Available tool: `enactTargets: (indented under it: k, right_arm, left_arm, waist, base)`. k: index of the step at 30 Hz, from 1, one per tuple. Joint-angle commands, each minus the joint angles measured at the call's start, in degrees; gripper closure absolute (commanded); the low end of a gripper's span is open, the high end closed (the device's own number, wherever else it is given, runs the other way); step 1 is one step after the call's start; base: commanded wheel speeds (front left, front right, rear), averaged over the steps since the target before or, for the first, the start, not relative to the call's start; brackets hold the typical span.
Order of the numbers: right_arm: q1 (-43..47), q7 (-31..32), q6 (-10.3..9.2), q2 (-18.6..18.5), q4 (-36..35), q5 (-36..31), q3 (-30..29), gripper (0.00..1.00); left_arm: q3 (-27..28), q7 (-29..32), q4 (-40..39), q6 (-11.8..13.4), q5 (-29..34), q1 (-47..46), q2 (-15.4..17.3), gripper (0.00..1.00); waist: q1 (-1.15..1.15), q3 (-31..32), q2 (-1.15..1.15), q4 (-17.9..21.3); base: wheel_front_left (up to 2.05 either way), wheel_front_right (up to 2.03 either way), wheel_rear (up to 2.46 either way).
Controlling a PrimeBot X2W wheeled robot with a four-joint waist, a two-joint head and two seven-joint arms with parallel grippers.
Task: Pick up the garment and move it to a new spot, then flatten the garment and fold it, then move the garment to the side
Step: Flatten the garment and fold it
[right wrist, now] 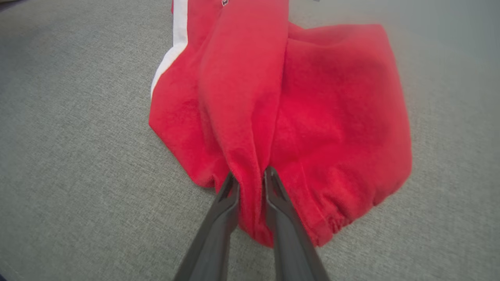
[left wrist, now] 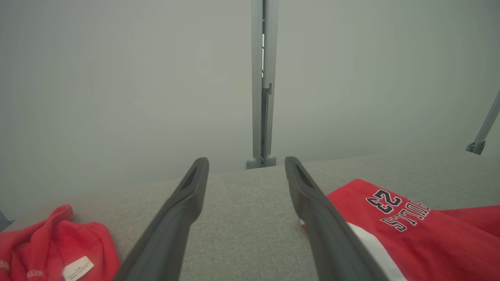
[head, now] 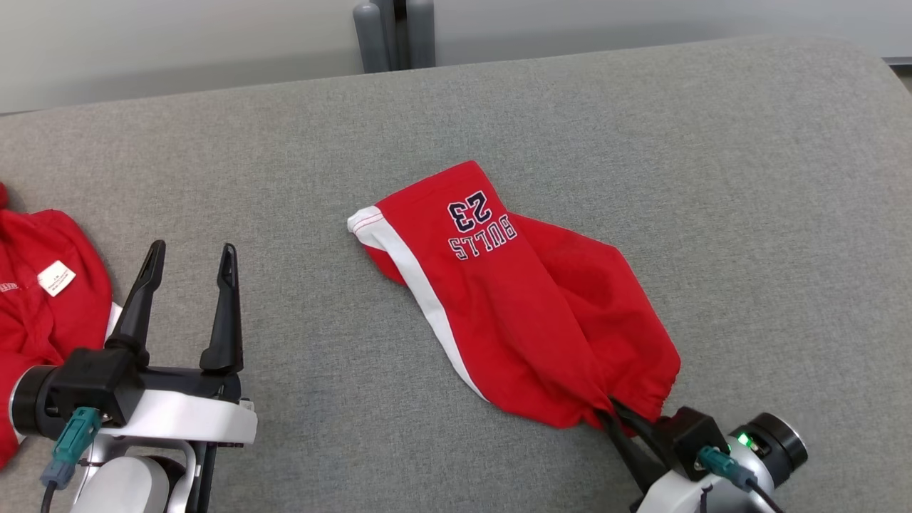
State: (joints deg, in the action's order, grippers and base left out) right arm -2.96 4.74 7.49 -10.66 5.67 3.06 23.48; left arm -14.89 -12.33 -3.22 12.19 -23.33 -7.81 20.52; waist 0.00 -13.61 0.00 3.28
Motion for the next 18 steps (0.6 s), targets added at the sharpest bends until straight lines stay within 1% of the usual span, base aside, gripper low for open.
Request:
enactTargets:
  k: [1,5,7,13,15,18]
  right_arm:
    - [-0.7,0.6,0.01,-0.5,-0.7,1.0,0.6,1.00]
    - [-2.1,4.9,0.01,-3.2,-4.8,8.0,2.0,1.00]
    - [-2.3,8.7,0.01,-4.3,-8.3,14.1,2.6,1.00]
    - [-1.9,23.6,0.02,-9.7,-21.1,29.3,1.1,1.00]
    - [-1.6,28.1,0.02,-10.2,-25.1,34.6,-1.1,1.00]
    - [-1.8,33.4,0.02,-8.5,-29.1,42.2,-6.0,1.00]
  left_arm:
    - [0.1,-0.3,0.2,-0.2,-0.3,-1.0,-0.1,0.00]
    - [0.3,-0.7,0.5,-0.1,-0.3,-1.2,-0.1,0.00]
    - [0.4,-0.7,0.3,-0.1,-0.4,-1.1,-0.1,0.00]
    - [0.5,-0.9,-0.4,0.1,-0.5,-1.3,0.3,0.00]
    - [0.5,-1.0,-0.6,0.1,-0.4,-1.5,0.3,0.00]
    - [0.4,-1.1,-0.8,0.1,-0.5,-1.8,0.2,0.00]
  waist:
    - [0.00,-0.2,0.00,0.0]
    - [0.00,-0.4,0.00,0.2]
    - [0.00,-0.6,0.00,0.3]
    - [0.00,-0.7,0.00,0.7]
    - [0.00,-0.9,0.00,0.7]
    - [0.00,-1.2,0.00,0.5]
  base:
    - [0.00,0.00,0.00]
    - [0.00,0.00,0.00]
    - [0.00,0.00,0.00]
    - [0.00,0.00,0.00]
    - [0.00,0.00,0.00]
    - [0.00,0.00,0.00]
